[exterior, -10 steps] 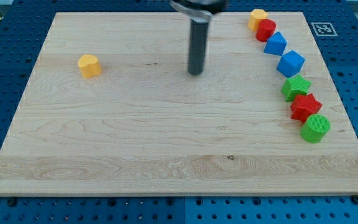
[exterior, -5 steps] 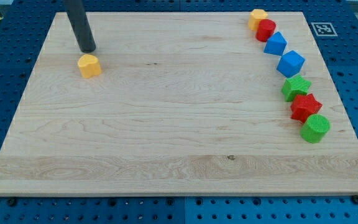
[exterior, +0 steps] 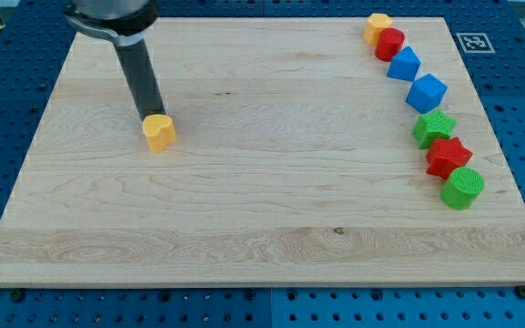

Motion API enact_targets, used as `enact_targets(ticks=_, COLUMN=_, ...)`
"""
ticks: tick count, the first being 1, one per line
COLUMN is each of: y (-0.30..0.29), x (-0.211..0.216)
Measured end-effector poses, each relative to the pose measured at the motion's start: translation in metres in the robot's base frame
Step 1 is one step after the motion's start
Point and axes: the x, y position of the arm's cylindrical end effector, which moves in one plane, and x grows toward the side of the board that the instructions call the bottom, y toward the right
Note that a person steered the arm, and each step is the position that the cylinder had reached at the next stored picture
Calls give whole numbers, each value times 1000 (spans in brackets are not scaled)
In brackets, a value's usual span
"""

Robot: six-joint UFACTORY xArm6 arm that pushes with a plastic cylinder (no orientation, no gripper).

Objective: Push the yellow heart parallel to the left of the green circle

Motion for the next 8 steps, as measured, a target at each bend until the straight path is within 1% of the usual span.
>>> enact_targets(ticks=5, y=14, x=123)
enact_targets(ticks=6, y=23, x=137)
enact_targets(ticks=8, y=33, x=138)
